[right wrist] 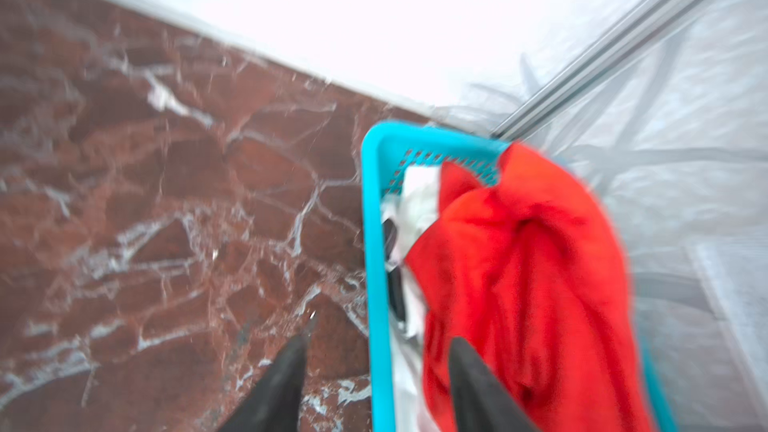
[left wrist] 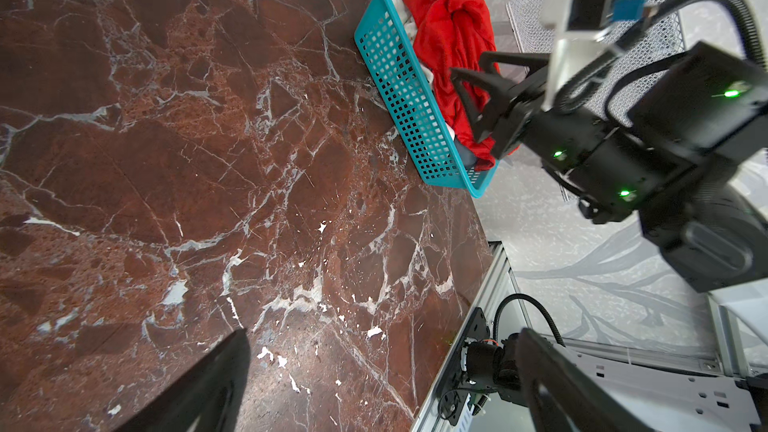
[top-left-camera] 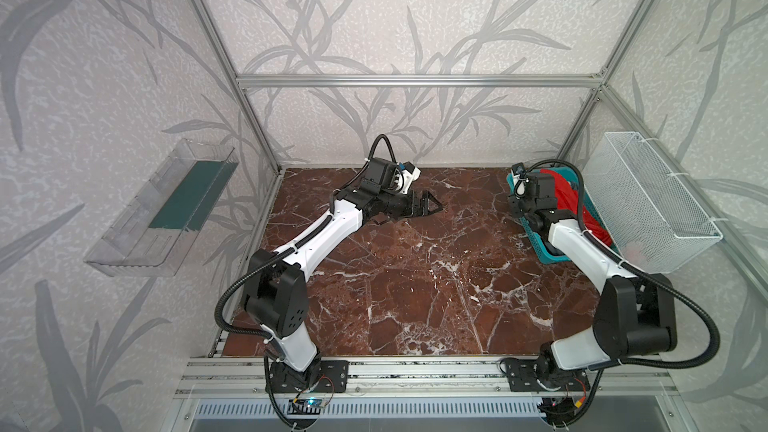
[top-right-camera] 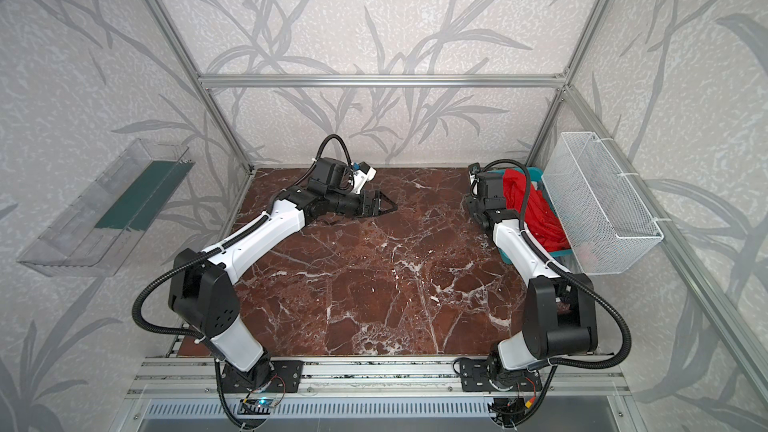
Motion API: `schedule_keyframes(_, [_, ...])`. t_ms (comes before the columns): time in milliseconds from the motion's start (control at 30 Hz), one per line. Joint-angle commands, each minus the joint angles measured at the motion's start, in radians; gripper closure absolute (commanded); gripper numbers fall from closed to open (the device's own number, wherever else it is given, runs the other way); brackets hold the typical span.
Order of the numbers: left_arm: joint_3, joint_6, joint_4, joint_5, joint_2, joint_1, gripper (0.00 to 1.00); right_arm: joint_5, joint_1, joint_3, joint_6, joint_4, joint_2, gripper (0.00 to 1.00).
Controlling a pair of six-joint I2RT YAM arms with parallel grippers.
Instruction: Fold and stack the t-shirts
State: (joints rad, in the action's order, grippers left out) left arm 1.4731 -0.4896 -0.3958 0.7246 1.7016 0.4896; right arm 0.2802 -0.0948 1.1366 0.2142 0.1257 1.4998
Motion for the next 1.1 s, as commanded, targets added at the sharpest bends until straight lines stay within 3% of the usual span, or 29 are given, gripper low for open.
schedule_keyframes(0, [-0.017, 0.013, 0.011, 0.010, -0.037, 0.016, 0.01, 0.132, 0.011, 0.082, -0.100, 0.130, 0.006, 0.56])
schedule_keyframes(100, [-0.031, -0.014, 0.074, 0.018, -0.046, 0.031, 0.01, 0.245, 0.017, 0.139, -0.120, 0.220, 0.053, 0.57])
schedule_keyframes(200, [-0.044, -0.063, 0.166, 0.006, -0.043, 0.057, 0.01, 0.284, 0.034, 0.145, -0.151, 0.251, 0.081, 0.57])
schedule_keyframes(333, [-0.028, -0.076, 0.178, -0.050, -0.016, 0.096, 0.01, 0.280, 0.071, 0.127, -0.195, 0.253, 0.099, 0.59])
schedule_keyframes(700, [-0.103, -0.082, 0.205, -0.044, -0.026, 0.105, 0.01, 0.305, 0.139, 0.138, -0.216, 0.242, 0.223, 0.62])
schedule_keyframes(800, [-0.114, -0.077, 0.206, -0.047, -0.033, 0.105, 0.01, 0.302, 0.145, 0.136, -0.221, 0.239, 0.256, 0.69])
schedule_keyframes(900, [-0.115, -0.071, 0.194, -0.053, -0.040, 0.104, 0.01, 0.293, 0.145, 0.136, -0.229, 0.236, 0.263, 0.92])
schedule_keyframes(967, [-0.114, -0.068, 0.187, -0.053, -0.042, 0.104, 0.01, 0.286, 0.142, 0.140, -0.228, 0.245, 0.248, 1.00])
schedule_keyframes(1067, [-0.117, -0.067, 0.184, -0.056, -0.050, 0.103, 0.01, 0.313, 0.123, 0.145, -0.214, 0.239, 0.175, 1.00])
